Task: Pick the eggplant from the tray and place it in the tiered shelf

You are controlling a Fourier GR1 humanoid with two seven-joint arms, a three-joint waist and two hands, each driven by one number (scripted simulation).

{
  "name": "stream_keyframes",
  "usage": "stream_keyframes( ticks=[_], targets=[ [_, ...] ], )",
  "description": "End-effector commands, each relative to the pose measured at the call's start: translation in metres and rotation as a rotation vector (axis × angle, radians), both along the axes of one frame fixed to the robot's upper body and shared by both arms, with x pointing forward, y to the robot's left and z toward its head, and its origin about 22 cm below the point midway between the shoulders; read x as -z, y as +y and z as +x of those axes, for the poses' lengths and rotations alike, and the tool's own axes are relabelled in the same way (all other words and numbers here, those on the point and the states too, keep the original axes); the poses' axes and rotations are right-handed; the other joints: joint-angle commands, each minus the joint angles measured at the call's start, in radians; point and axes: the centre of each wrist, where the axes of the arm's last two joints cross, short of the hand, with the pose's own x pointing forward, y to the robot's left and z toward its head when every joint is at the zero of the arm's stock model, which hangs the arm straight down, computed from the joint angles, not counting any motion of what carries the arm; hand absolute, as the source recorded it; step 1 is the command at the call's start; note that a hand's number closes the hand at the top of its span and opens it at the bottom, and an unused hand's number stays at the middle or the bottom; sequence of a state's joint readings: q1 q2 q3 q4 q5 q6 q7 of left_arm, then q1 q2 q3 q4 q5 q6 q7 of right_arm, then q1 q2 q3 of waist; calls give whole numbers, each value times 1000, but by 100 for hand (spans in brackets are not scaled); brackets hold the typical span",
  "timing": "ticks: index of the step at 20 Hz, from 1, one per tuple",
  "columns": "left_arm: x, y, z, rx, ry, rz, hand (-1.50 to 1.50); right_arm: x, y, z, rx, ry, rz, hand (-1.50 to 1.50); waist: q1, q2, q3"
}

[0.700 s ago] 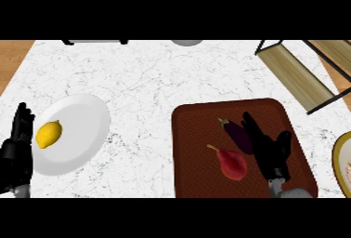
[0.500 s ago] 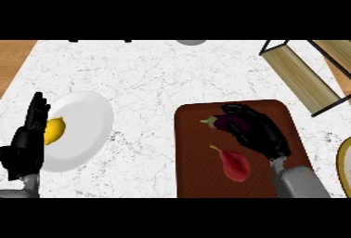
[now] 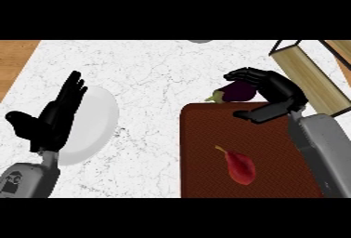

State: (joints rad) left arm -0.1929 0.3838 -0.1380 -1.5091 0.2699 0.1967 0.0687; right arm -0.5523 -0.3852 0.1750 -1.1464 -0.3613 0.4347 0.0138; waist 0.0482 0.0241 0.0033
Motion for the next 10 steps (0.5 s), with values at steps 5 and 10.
stream_keyframes(
  ticks=[5,10],
  targets=[
    [-22,2,18,17,39,-55,0,-65,-35,39,-374,-17,-120,-150,-24,-16,-3],
    [-19,5,14,17,59,-32,0,-111,-6,38,-572,-41,-554,-150,-22,-27,-4]
  ],
)
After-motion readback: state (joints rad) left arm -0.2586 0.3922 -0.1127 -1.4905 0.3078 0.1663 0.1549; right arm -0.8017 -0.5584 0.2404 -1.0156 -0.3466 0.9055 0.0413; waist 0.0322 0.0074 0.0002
